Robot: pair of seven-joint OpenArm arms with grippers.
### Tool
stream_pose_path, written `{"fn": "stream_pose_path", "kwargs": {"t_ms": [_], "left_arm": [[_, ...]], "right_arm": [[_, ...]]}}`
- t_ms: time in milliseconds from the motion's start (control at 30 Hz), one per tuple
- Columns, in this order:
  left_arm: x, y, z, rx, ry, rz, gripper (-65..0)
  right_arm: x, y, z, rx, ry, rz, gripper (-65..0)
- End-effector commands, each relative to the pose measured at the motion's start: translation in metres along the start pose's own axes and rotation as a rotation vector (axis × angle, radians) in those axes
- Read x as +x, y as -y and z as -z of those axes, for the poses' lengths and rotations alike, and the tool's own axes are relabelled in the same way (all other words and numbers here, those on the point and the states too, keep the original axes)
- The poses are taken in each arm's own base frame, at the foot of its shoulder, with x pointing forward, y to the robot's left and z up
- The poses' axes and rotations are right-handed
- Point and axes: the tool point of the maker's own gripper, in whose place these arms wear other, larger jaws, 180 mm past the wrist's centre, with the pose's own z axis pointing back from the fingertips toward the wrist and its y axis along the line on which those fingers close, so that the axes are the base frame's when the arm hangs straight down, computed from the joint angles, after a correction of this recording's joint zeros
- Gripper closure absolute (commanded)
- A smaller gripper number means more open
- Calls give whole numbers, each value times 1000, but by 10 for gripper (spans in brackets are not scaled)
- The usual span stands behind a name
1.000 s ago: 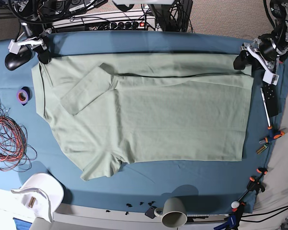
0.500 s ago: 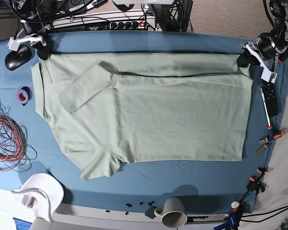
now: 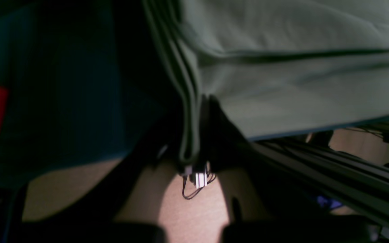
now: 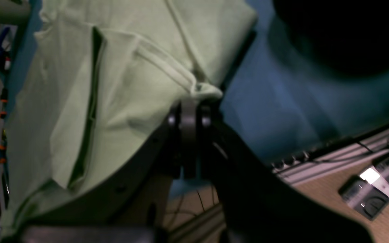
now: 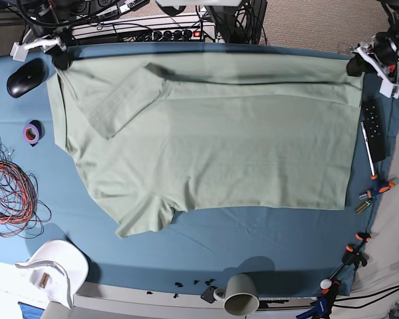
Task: Fold the T-shirt properly
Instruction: 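Regrasp the folded edge with both grippers and drag it toward the robot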
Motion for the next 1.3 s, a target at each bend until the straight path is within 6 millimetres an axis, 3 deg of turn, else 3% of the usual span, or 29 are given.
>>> {"fn": "stream_pose_path", "kwargs": {"t_ms": [0,200,800,833,900,933,1000,1067,1267], "left_arm": [[5,-7,-6,26,9,9,0],[5,-7,-6,25,8,8,0],[2,-7,-6,26,-6,8,0],[2,-7,-6,26,-7,9,-34],[2,-8,-6,33,-11,13,-203],[1,-9,-6,34,-13,14,-269],[1,-9,-6,34,-12,15,-314],[1,-8,-6,32,-13,18,-314],[1,-6,-6,18,-13,39,-313]], "right_arm": [[17,1,-8,-1,39,-38,0],[11,14,-22,-39,-1,-56,0],[13,13,-22,-37,13,-56,0],[13,12,-23,-33,13,-62,0],[13,7,-22,-1,13,-101,0],[13,6,-22,0,14,-100,-39],[14,6,-22,2,18,-99,-205],[16,6,-22,3,28,-99,-274],[20,2,-23,24,51,-84,-274]]}}
